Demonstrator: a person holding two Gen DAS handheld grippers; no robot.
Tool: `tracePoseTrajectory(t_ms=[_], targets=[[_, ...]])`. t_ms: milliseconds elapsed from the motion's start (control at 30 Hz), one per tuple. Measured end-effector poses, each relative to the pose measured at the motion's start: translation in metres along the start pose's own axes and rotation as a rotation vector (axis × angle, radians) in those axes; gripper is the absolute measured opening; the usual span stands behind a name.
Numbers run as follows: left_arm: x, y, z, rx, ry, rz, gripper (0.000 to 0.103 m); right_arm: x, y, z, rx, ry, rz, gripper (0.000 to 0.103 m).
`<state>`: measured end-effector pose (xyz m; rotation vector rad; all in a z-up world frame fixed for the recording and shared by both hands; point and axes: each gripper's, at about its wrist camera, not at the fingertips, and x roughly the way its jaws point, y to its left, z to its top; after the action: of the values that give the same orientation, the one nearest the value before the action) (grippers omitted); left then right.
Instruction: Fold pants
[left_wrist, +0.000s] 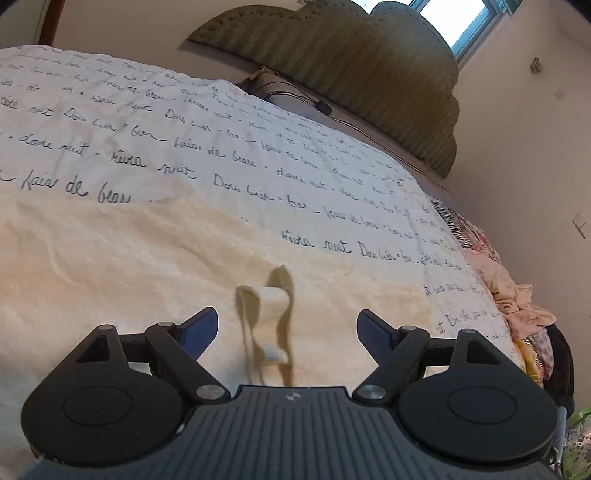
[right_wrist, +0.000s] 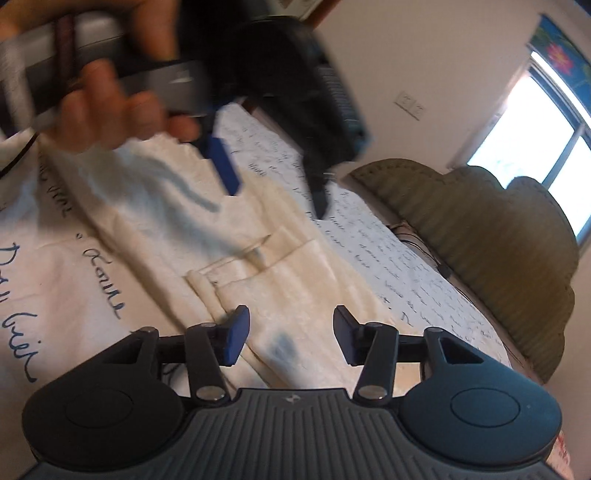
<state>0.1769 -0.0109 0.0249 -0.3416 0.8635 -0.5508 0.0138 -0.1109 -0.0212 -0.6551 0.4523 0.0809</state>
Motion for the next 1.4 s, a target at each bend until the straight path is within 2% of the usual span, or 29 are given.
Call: tracePoseTrajectory(t_ms=[133,267,433,467,533,600,667,733,767,800,833,933,1067,1133,1233,1333,1400], targets=[[0.018,-0.003,0.005,-0.016,0.045,-0.017,0.083,-0.005,0.003,0.002,-0.011,-0.019,0.038,0.049],[0.038,0.001,0.003,-0.066,0.113,-0.049,0.082,0.003,0.006,0.000,-0.030,0.006,0.048,0.049],[0.056,0.003,0.003,-0.092,0.153,-0.079,0.077,0.013,0.015,-0.002,-0.086,0.014,0.004,0.047],[0.058,0.001,0.004,-0.090,0.152,-0.084,0.076,0.016,0.016,-0.002,-0.098,0.015,-0.006,0.042],[0.059,-0.002,0.007,-0.087,0.158,-0.089,0.070,0.019,0.020,-0.003,-0.113,0.023,-0.003,0.022],[0.060,-0.009,0.009,-0.050,0.147,-0.094,0.070,0.021,0.025,-0.004,-0.140,0.019,-0.004,0.012],[0.064,-0.014,0.011,-0.025,0.156,-0.076,0.069,0.020,0.026,-0.005,-0.134,0.006,-0.006,0.010],[0.069,-0.014,0.010,-0.031,0.159,-0.073,0.057,0.015,0.021,-0.006,-0.099,-0.013,-0.007,0.009],[0.071,-0.013,0.010,-0.038,0.160,-0.073,0.038,0.013,0.017,-0.005,-0.076,-0.021,-0.003,0.008],[0.073,-0.012,0.009,-0.040,0.162,-0.079,0.013,0.010,0.013,-0.005,-0.052,-0.029,0.002,0.008],[0.073,-0.012,0.008,-0.039,0.164,-0.085,0.005,0.008,0.008,-0.005,-0.026,-0.034,0.010,0.008],[0.059,-0.016,0.003,0.003,0.083,-0.078,0.005,0.004,-0.003,-0.004,0.035,-0.045,0.057,0.008],[0.028,-0.023,-0.003,0.096,-0.011,-0.004,0.006,-0.003,-0.005,0.002,0.070,-0.084,0.120,0.007],[0.022,-0.019,-0.007,0.125,-0.012,0.038,0.006,-0.003,-0.004,0.005,0.087,-0.088,0.162,0.007],[0.039,-0.003,-0.013,0.101,0.071,0.087,0.007,0.009,0.004,0.002,0.093,-0.039,0.219,0.007],[0.043,0.006,-0.018,0.101,0.065,0.079,0.013,0.012,0.009,-0.002,0.094,-0.017,0.214,0.010],[0.043,0.005,-0.017,0.110,0.065,0.081,0.015,0.004,0.003,0.000,0.079,0.005,0.247,0.014]])
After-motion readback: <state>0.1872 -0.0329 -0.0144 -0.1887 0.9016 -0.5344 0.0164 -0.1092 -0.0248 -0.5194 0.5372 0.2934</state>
